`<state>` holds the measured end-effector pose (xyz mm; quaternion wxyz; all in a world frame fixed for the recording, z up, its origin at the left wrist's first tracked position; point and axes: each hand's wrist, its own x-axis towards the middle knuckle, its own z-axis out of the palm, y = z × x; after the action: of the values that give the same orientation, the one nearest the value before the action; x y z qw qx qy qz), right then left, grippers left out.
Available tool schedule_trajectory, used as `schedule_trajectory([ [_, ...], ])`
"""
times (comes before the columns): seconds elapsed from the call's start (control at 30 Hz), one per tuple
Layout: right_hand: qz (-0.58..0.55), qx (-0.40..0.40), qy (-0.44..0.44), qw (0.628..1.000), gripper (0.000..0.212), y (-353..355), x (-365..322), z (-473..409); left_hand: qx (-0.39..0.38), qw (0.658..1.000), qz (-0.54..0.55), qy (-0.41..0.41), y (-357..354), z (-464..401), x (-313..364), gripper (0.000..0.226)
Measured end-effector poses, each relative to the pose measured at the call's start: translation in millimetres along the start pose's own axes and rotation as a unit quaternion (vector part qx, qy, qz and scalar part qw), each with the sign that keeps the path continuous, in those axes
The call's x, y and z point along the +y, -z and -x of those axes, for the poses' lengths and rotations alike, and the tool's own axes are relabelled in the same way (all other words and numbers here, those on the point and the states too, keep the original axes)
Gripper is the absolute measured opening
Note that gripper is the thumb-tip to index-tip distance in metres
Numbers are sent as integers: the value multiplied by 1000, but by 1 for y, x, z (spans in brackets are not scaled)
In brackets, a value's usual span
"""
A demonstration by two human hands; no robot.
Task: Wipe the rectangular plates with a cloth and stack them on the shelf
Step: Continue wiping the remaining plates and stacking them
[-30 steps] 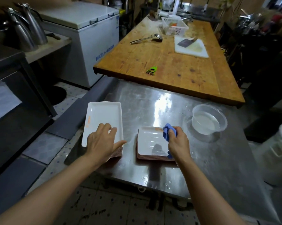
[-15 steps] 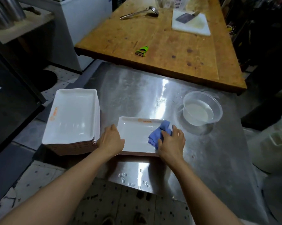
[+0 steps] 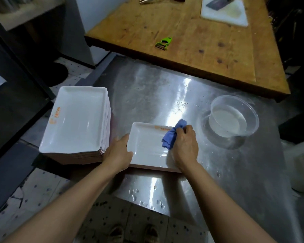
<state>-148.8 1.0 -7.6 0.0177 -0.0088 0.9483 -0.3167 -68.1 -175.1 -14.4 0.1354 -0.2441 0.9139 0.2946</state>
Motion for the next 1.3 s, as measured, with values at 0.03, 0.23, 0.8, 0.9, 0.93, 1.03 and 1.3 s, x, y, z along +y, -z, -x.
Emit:
schedule_trajectory([
  [0.03, -7, -15, 23, 1000, 23, -6, -4, 3, -2, 1000, 0, 3, -1, 0, 0, 58],
  [0.23, -1, -99, 128, 987, 21, -48, -38, 1, -5, 999, 32, -7, -4, -1, -4, 62],
  [0.8, 56, -262, 277, 923, 40, -25, -40, 31, -102, 977, 189, -19, 12, 5, -8, 45],
  [0.9, 82, -287, 275, 914, 41, -20, -40, 41, -138, 965, 224, -18, 10, 5, -13, 30],
  [0.93, 93, -295, 272, 911, 40, -18, -40, 44, -141, 960, 241, -24, 10, 7, -14, 29],
  [1.03, 126, -306, 271, 904, 42, -10, -38, 52, -126, 960, 247, -38, 14, 14, -16, 44],
  [1.3, 167, -268, 310, 897, 42, 3, -29, 71, -51, 975, 216, 2, 12, 16, 1, 58],
])
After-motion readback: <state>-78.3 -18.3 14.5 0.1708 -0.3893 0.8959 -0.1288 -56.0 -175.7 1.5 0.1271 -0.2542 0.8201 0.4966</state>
